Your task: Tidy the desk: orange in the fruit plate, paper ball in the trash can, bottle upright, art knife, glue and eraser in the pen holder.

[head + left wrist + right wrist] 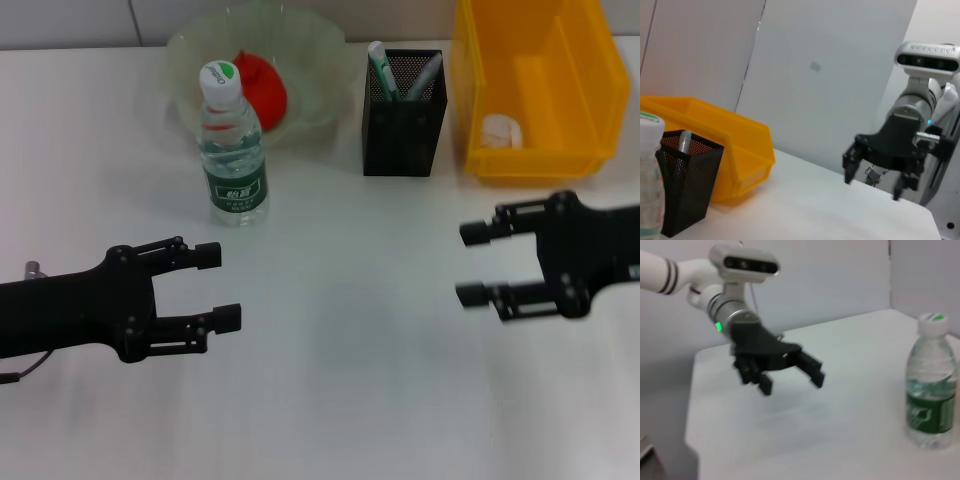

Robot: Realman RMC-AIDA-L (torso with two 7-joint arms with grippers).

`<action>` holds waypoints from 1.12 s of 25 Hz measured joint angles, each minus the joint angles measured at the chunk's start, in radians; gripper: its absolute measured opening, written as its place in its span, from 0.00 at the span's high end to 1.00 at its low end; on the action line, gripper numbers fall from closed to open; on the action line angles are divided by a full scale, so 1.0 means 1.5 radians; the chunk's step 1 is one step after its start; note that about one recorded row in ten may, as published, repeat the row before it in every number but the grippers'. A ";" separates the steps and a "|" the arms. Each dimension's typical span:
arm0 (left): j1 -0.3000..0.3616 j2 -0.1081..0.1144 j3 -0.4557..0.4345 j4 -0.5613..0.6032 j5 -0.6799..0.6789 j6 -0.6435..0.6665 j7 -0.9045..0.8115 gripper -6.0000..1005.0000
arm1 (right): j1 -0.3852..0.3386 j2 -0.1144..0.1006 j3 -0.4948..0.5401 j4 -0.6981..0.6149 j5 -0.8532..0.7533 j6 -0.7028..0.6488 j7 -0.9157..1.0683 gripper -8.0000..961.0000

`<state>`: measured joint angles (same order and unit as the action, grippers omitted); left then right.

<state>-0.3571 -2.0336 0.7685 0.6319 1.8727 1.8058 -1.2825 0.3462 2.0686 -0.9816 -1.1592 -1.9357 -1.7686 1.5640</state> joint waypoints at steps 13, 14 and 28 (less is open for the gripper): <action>-0.042 0.031 0.000 0.035 0.066 0.015 -0.050 0.16 | -0.036 -0.013 0.026 0.062 -0.018 -0.037 -0.062 0.19; -0.042 0.031 0.000 0.035 0.066 0.015 -0.050 0.16 | -0.037 -0.012 0.029 0.067 -0.020 -0.038 -0.062 0.19; -0.041 0.035 -0.004 0.046 0.101 0.019 -0.059 0.16 | -0.025 -0.009 0.041 0.139 -0.022 -0.031 -0.105 0.19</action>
<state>-0.4180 -1.9810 0.7621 0.7008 2.0239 1.8349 -1.3709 0.3088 2.0551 -0.9209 -0.9514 -1.9688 -1.8146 1.4071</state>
